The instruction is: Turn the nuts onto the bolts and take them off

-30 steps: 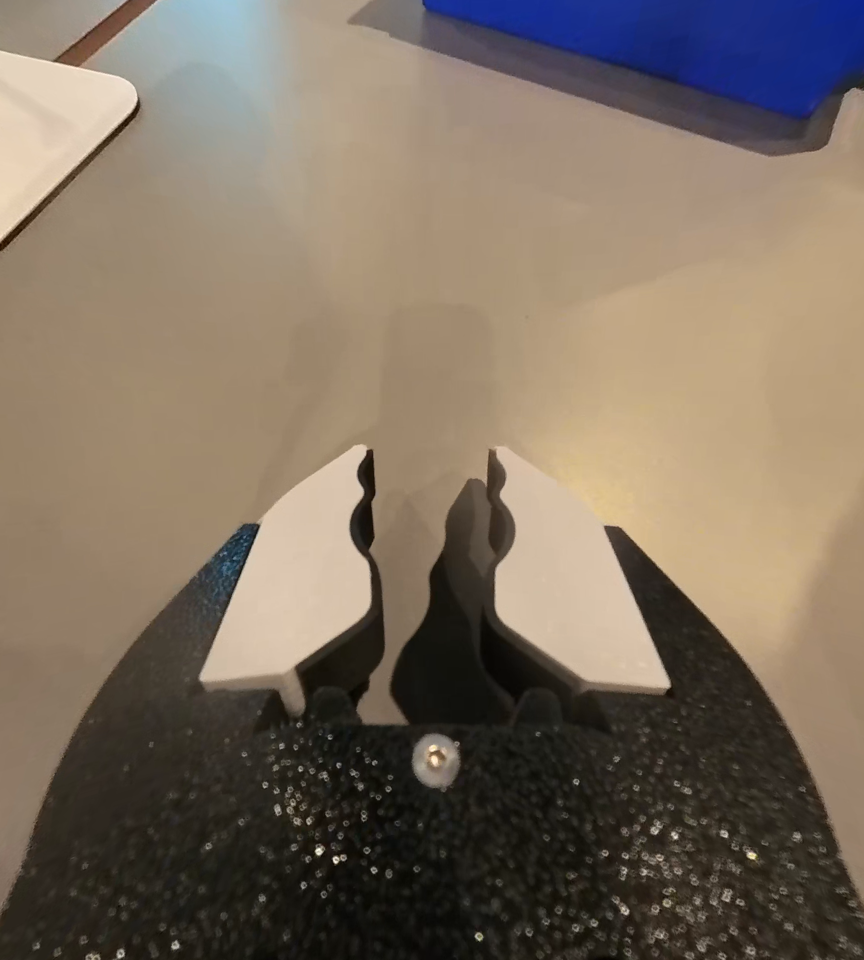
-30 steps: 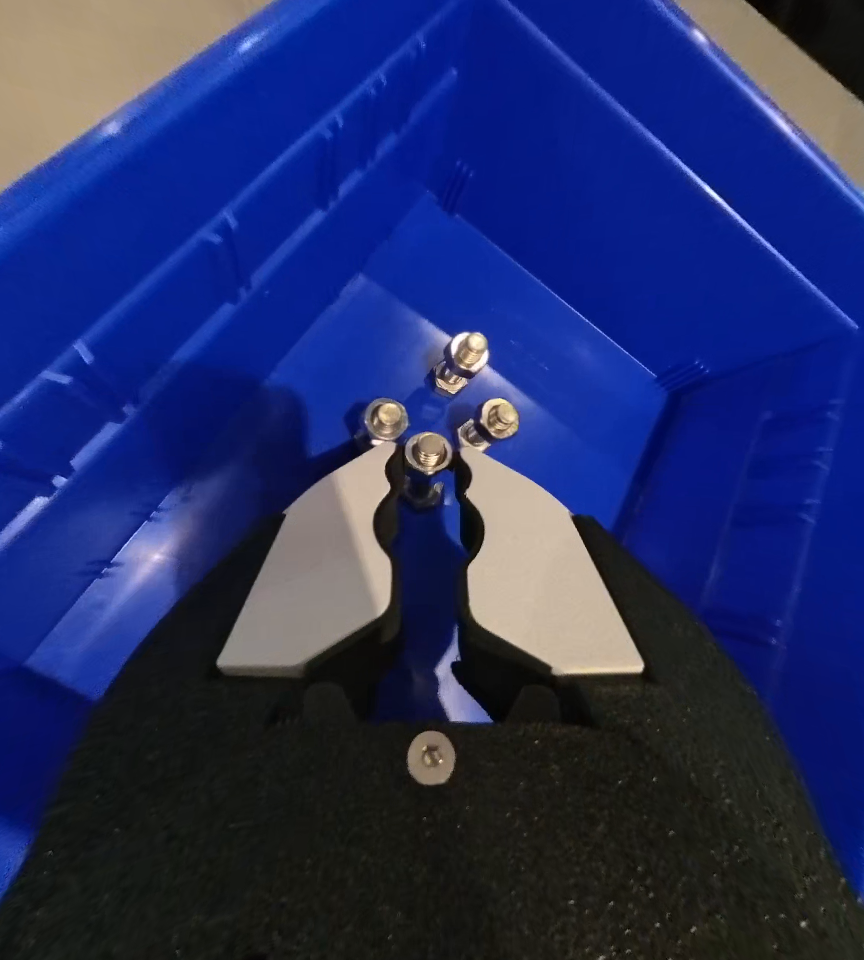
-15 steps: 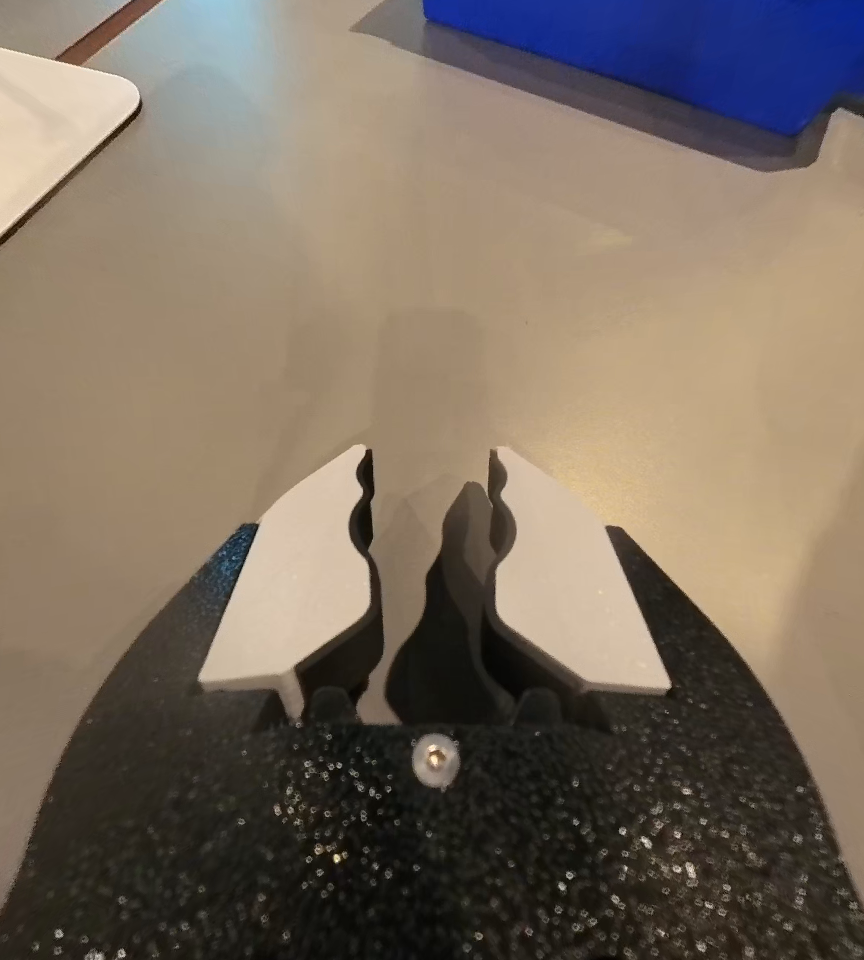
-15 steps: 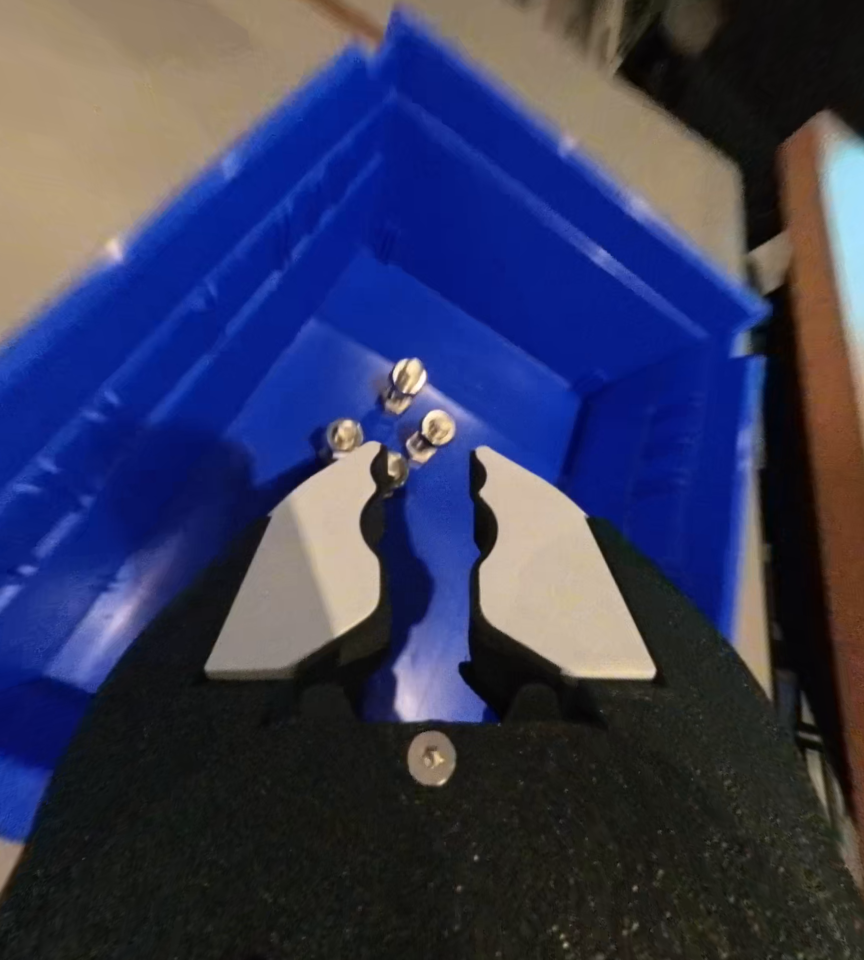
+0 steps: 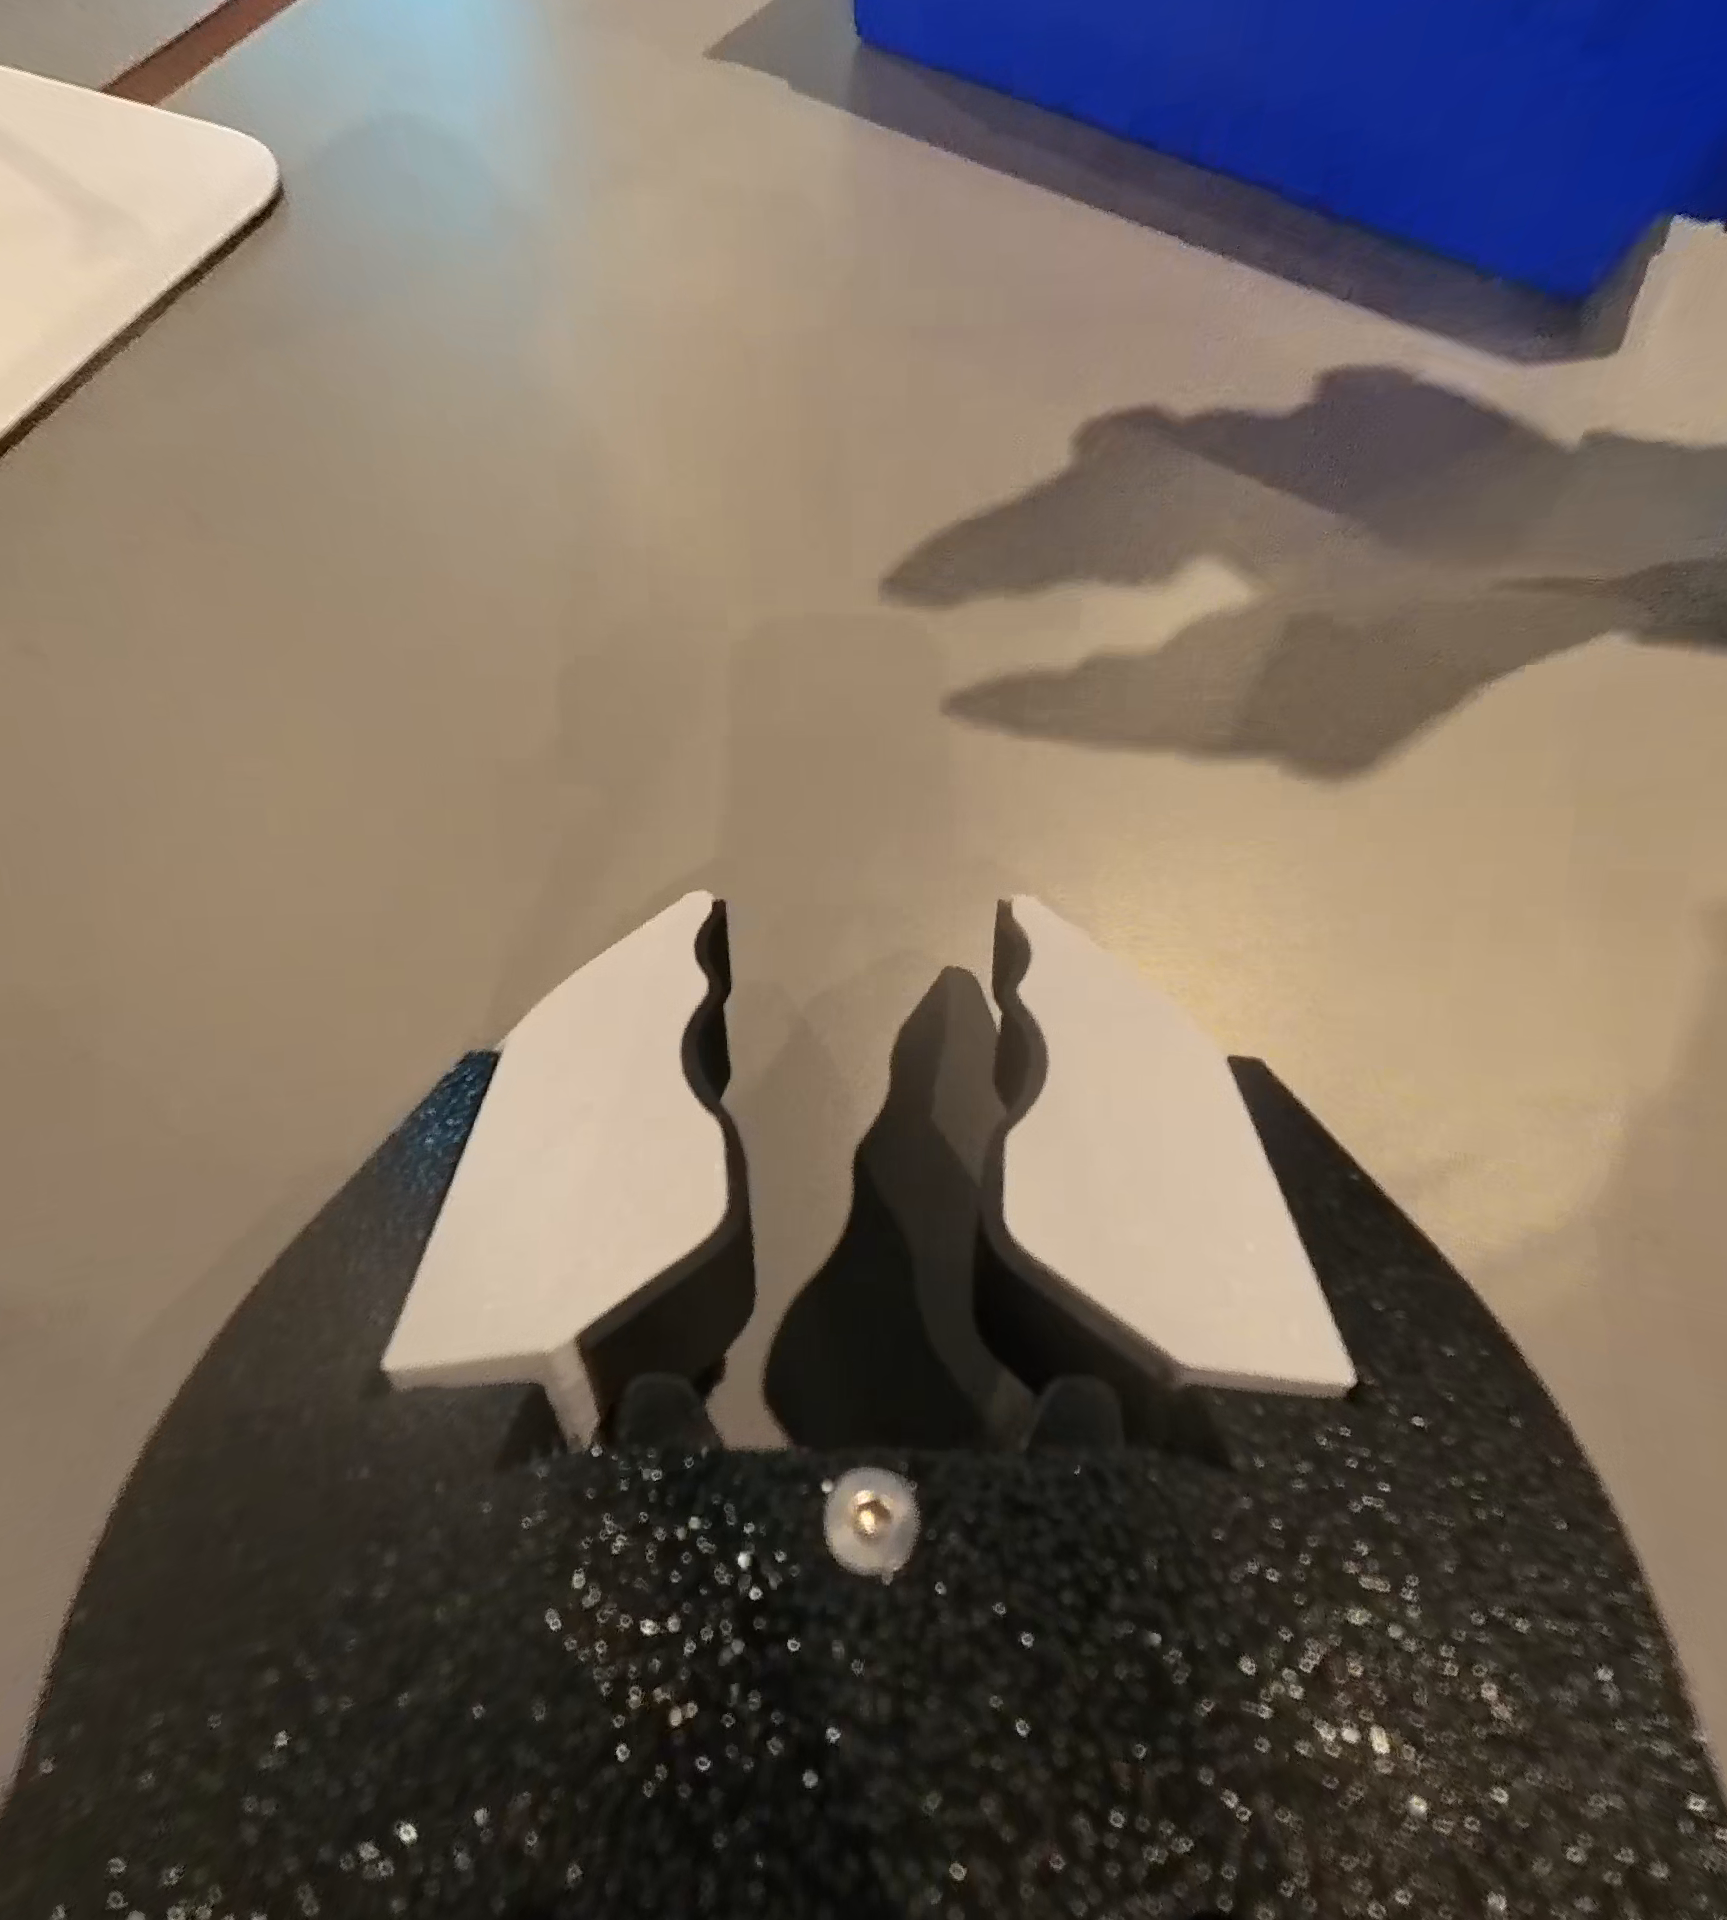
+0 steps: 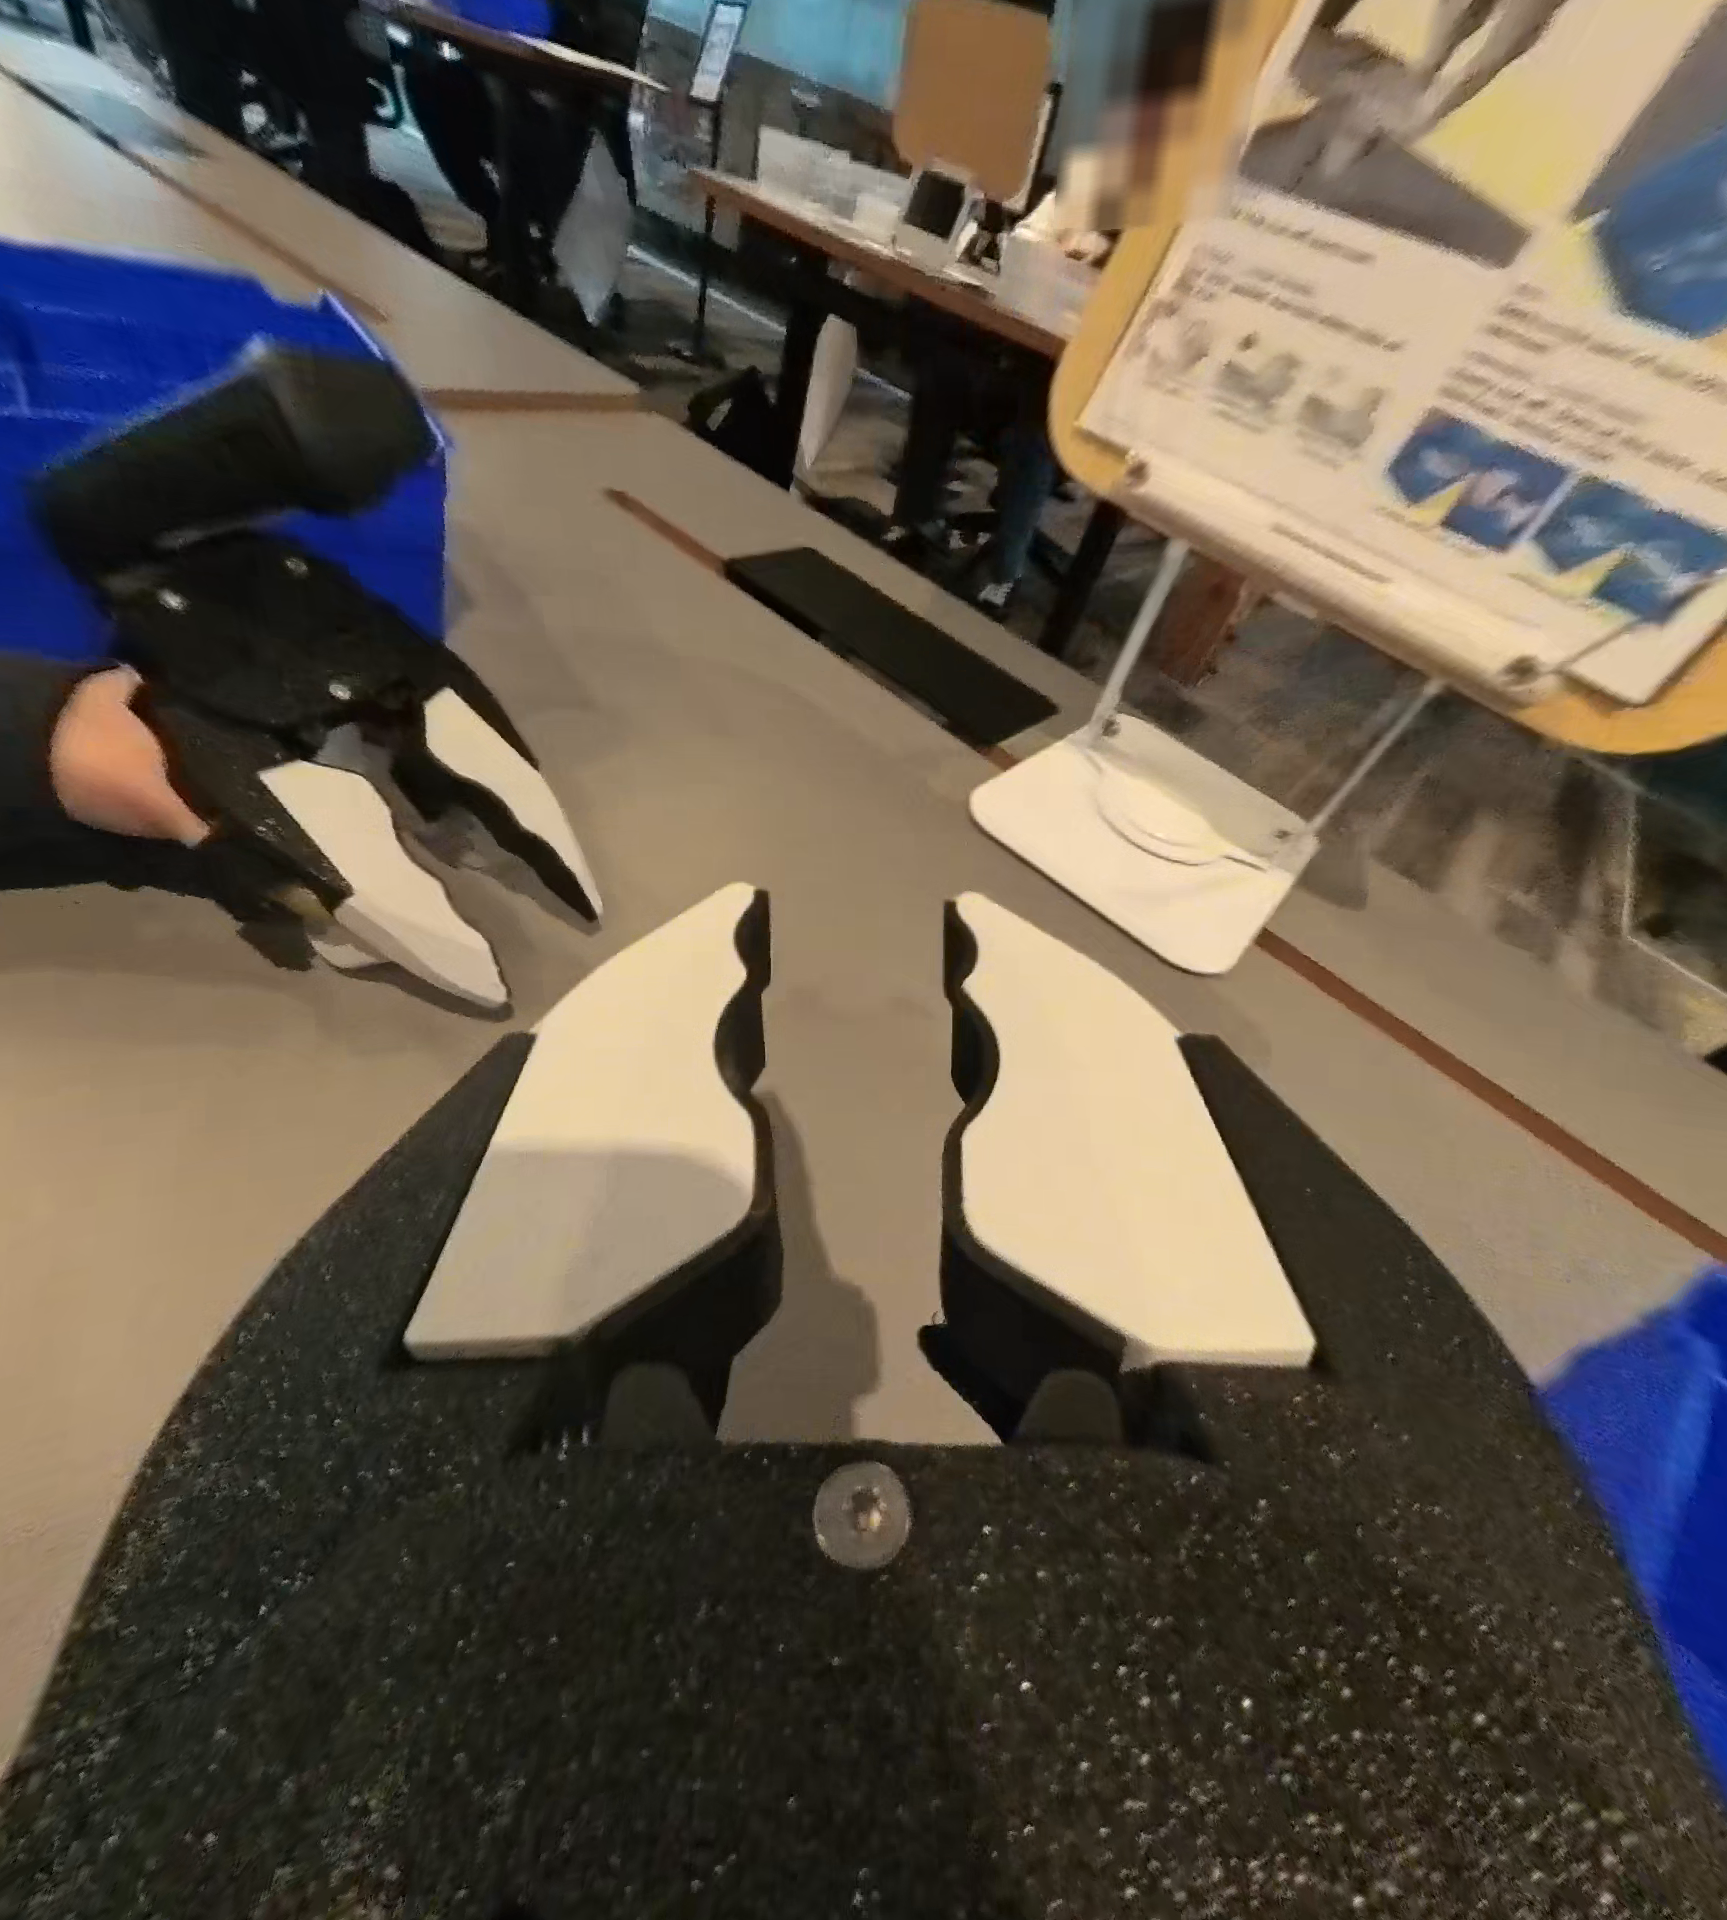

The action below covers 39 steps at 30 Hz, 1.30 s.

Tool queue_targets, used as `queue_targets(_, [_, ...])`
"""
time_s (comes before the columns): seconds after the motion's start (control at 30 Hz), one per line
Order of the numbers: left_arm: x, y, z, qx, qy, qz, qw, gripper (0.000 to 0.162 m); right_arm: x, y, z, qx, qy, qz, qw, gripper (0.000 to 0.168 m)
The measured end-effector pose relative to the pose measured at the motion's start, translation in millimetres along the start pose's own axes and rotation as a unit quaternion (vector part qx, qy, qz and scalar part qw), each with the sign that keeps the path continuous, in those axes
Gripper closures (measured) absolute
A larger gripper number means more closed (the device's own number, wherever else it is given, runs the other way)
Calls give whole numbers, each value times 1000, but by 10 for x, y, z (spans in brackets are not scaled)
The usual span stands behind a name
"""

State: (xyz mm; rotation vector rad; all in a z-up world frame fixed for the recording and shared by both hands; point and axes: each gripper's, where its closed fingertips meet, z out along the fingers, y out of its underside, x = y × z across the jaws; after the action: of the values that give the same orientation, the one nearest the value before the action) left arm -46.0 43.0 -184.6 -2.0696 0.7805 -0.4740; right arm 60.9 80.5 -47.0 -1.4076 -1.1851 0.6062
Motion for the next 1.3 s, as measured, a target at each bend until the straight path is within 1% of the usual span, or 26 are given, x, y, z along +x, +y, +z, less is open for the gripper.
queue_targets(0.07, [-8,-13,-9,5,-5,2,1000,114,-104,157,242,0,-11,7,1000,136])
queue_targets(0.17, [-6,-19,-17,8,-12,6,1000,114,-223,298,406,21,-23,31,999,137])
queue_targets(0.23, [-7,-15,-12,6,-15,9,1000,113,-256,380,432,12,-29,29,999,138])
queue_targets(0.33, [-24,-40,-31,17,-26,12,999,113,-208,497,445,-8,-7,7,1000,141])
queue_targets(0.47, [-45,-133,-126,54,-37,-9,998,111,-201,423,405,9,-3,11,1000,144])
queue_targets(0.57, [-14,-220,-272,61,-53,-12,997,105,-220,404,394,14,-9,14,1000,145])
queue_targets(0.67, [123,-292,-473,67,-74,-11,995,99,-237,445,418,6,-14,14,1000,145])
queue_targets(0.73, [206,-295,-630,73,-107,-13,991,93,-241,471,429,4,-16,17,1000,146])
queue_targets(0.8, [263,-268,-842,80,-157,-12,984,91,-253,472,429,6,-22,25,999,147])
queue_targets(0.87, [313,-225,-1114,86,-212,-10,973,91,-265,451,420,12,-28,31,999,148])
queue_targets(0.93, [339,-147,-1411,79,-259,-9,962,97,-280,417,410,19,-32,34,999,148])
queue_targets(0.97, [337,-88,-1557,69,-279,-13,958,100,-292,403,406,21,-35,34,999,149])
queue_targets(1.07, [271,167,-1978,18,-333,-44,942,99,-335,359,393,25,-40,25,999,149])
queue_targets(1.17, [181,419,-2361,-21,-390,-71,918,99,-361,323,381,24,-37,4,999,151])
queue_targets(1.3, [143,705,-2644,-48,-417,-122,899,98,-376,288,359,22,-27,-30,999,152])
